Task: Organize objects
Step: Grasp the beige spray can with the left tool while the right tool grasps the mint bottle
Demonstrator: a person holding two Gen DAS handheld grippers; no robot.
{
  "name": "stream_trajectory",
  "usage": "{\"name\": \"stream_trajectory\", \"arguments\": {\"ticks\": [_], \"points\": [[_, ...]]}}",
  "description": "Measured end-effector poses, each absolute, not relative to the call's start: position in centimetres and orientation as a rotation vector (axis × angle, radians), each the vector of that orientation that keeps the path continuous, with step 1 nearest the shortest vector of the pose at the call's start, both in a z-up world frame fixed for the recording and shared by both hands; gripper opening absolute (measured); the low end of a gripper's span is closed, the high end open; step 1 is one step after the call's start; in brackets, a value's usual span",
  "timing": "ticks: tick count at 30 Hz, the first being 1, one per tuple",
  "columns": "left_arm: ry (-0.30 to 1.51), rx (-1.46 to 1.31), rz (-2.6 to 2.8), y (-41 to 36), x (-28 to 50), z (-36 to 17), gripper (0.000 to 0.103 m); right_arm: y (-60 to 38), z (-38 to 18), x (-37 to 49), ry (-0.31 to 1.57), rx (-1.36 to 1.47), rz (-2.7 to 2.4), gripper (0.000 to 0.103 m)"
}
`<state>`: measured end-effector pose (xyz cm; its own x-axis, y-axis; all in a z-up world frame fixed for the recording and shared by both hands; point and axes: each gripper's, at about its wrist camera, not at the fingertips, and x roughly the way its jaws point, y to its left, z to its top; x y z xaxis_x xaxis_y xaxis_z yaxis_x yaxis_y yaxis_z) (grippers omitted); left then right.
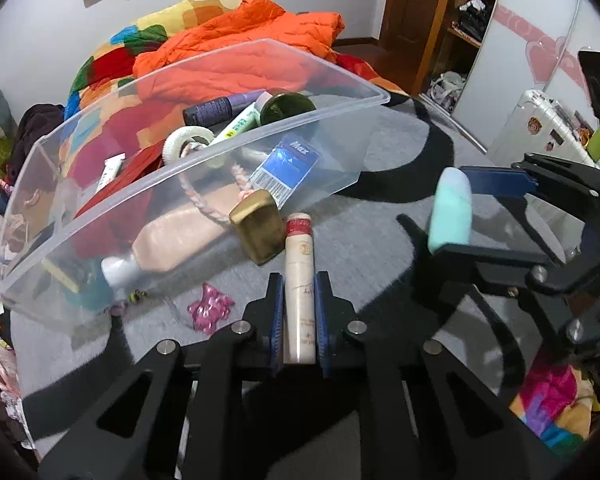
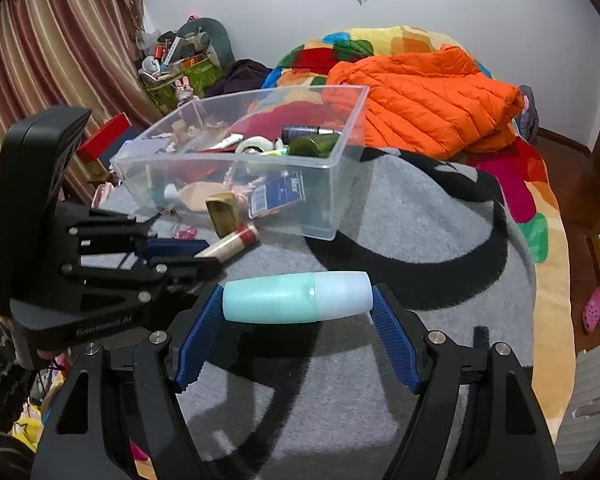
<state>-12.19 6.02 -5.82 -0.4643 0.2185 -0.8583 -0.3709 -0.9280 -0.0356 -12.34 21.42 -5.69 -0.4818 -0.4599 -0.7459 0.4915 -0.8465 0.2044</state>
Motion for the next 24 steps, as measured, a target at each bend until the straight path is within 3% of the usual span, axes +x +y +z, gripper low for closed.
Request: {"name": "stream_trajectory", "arguments": {"ticks": [24], "points": [[-0.067,-1.111,2.685,-0.9,-8.5,2.3,0.014,17.4,0.4,-14.3,-0.017,0.973,-2.364,0.071]]}}
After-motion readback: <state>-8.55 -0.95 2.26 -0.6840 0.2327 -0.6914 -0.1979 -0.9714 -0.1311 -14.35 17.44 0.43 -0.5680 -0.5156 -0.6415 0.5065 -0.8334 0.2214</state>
